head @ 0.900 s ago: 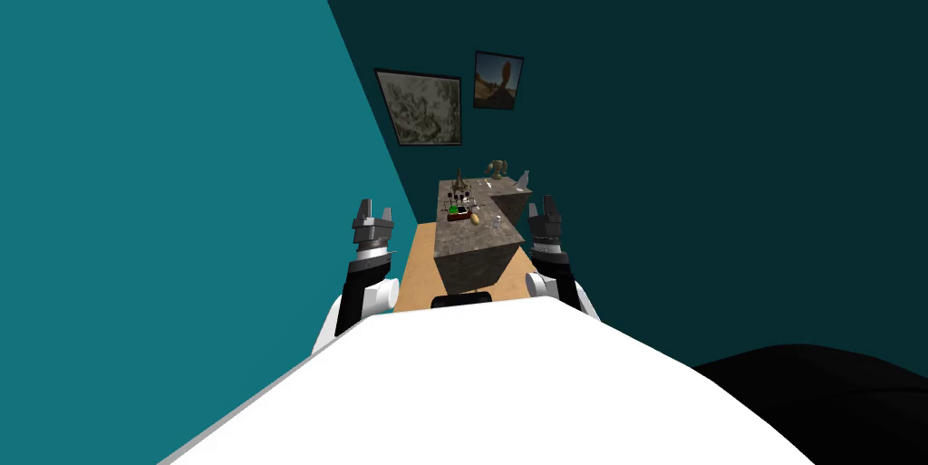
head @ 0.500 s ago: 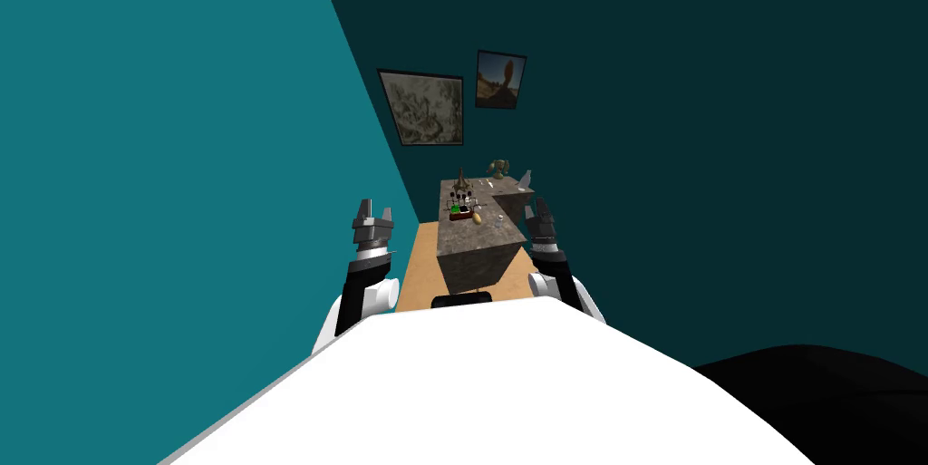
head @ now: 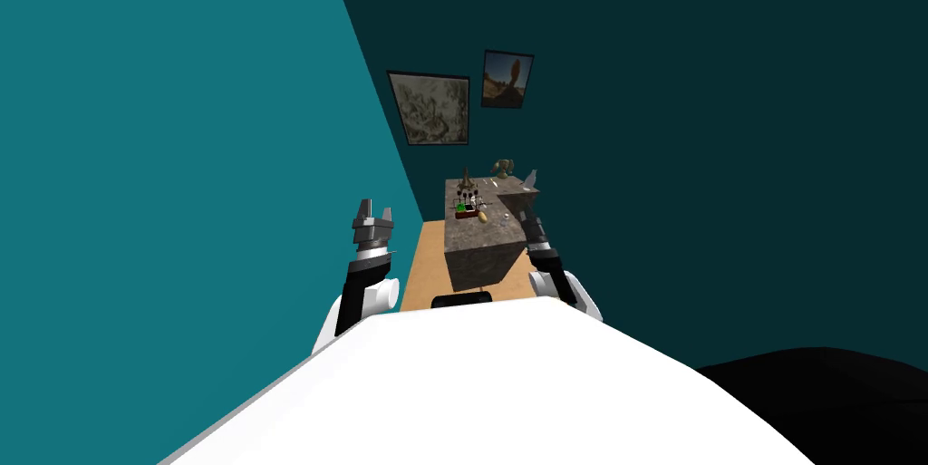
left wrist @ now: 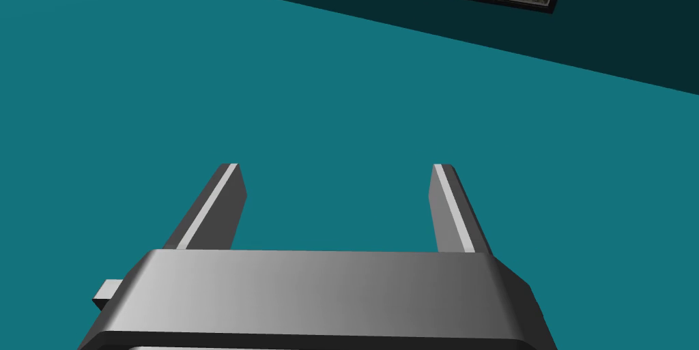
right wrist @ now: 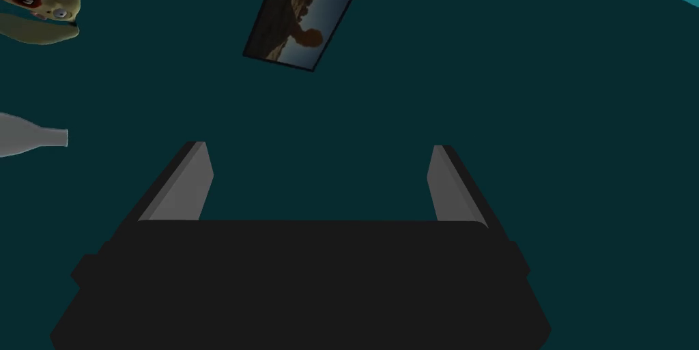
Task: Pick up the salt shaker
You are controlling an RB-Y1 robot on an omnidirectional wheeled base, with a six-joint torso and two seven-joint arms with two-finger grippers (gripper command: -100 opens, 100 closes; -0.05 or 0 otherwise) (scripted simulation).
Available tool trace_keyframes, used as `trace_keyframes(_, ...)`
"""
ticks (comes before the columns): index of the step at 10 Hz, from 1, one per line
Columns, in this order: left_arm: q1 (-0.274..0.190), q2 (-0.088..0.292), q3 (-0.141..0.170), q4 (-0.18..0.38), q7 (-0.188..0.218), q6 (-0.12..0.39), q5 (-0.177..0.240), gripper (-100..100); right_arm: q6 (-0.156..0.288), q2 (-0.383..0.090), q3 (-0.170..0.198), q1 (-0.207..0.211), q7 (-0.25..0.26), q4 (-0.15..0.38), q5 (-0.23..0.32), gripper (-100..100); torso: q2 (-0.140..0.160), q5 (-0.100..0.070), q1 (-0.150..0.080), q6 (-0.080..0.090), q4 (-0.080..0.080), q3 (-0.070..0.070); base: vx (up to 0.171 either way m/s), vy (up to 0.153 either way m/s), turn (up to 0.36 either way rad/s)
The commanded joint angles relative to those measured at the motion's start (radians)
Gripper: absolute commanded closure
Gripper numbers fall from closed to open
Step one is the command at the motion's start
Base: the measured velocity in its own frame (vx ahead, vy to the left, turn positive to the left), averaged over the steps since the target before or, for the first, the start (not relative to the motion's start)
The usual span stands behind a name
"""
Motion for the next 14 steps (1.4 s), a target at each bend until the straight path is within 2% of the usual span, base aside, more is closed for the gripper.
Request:
trace_keyframes(1,0.000,0.000,0.000,0.000,0.000,0.000,0.000,0,0.022,-0.026,-0.004,-0.018,0.027,0.045,0.006,-100,0.000,0.000,0.000,0.000,0.000,0.000,-0.041,0.094,0.063)
trace_keyframes(3,0.000,0.000,0.000,0.000,0.000,0.000,0.000,0,0.040,-0.055,-0.010,-0.046,0.062,0.108,0.013,-100,0.000,0.000,0.001,0.000,0.000,0.000,-0.042,0.095,0.066)
trace_keyframes(4,0.000,0.000,0.000,0.000,0.000,0.000,0.000,0,0.040,-0.055,-0.010,-0.046,0.062,0.117,0.013,-100,0.000,0.000,0.001,0.000,0.000,0.000,-0.020,0.066,0.006)
trace_keyframes(6,0.000,0.000,0.000,0.000,0.000,0.000,0.000,0,0.062,-0.080,-0.016,-0.077,0.096,0.180,0.024,-100,-0.001,0.000,-0.002,0.000,0.000,-0.001,-0.021,0.057,0.052)
trace_keyframes(7,0.000,0.000,0.000,0.000,0.000,0.000,0.000,0,0.062,-0.080,-0.016,-0.077,0.096,0.193,0.024,-100,-0.001,0.000,-0.001,0.000,0.000,-0.001,-0.025,0.061,0.028)
trace_keyframes(9,0.000,0.000,0.000,0.000,0.000,0.000,0.000,0,0.087,-0.103,-0.024,-0.109,0.129,0.263,0.039,-100,-0.001,0.000,-0.002,0.000,0.000,0.000,-0.024,0.065,0.051)
trace_keyframes(10,0.000,0.000,0.000,0.000,0.000,0.000,0.000,0,0.087,-0.103,-0.024,-0.109,0.129,0.272,0.039,-100,-0.001,0.000,-0.001,0.000,0.000,-0.001,-0.006,0.064,0.021)
trace_keyframes(13,0.000,0.000,0.000,0.000,0.000,0.000,0.000,0,0.132,-0.139,-0.038,-0.162,0.171,0.380,0.073,-100,-0.001,0.000,0.000,0.000,0.000,-0.001,-0.023,0.092,0.048)
trace_keyframes(14,0.000,0.000,0.000,0.000,0.000,0.000,0.000,0,0.132,-0.139,-0.038,-0.162,0.171,0.391,0.073,-100,-0.001,0.000,0.001,0.000,0.000,0.000,-0.009,0.068,0.009)
